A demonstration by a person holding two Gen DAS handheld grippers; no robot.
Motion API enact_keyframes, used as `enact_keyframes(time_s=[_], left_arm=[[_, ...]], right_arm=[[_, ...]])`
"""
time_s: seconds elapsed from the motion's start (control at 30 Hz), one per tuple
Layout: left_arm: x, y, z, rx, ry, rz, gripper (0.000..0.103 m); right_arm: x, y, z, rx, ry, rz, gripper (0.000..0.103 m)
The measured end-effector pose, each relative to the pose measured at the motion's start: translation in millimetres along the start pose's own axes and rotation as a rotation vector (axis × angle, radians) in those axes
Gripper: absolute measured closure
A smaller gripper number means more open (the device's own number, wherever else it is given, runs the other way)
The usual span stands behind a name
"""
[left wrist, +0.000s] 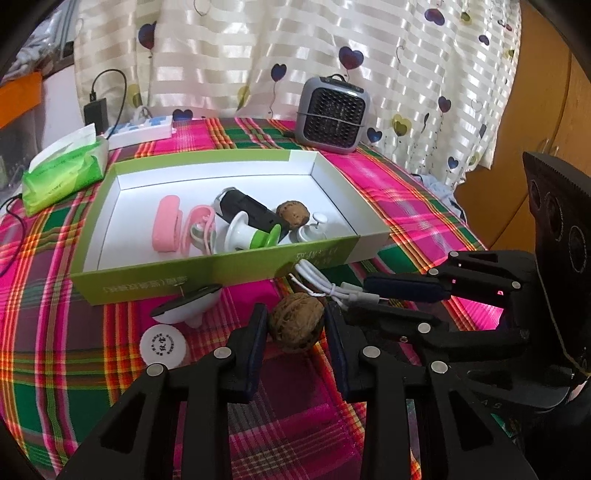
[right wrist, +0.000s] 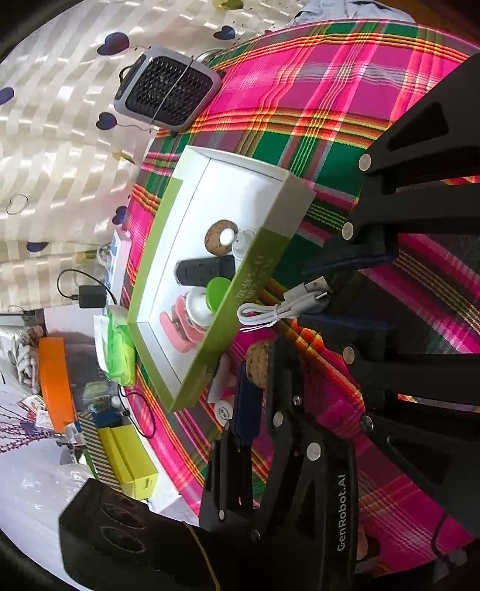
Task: Organize objects
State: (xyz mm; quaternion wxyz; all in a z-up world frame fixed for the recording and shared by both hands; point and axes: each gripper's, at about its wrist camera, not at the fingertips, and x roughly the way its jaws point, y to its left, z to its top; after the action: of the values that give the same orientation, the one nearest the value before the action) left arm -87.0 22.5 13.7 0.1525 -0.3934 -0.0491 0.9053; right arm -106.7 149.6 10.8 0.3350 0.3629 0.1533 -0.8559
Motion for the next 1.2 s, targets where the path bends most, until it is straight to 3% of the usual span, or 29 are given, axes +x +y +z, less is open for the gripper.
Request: enact_keyframes(time_s=[1.2], left_arm=[[-34.2, -7.3, 1.4, -0.026, -0.090, 0.073, 0.074]], right_arm=[[-38.8, 12.0, 4.4, 0.151, -0.131, -0.058, 0.081]])
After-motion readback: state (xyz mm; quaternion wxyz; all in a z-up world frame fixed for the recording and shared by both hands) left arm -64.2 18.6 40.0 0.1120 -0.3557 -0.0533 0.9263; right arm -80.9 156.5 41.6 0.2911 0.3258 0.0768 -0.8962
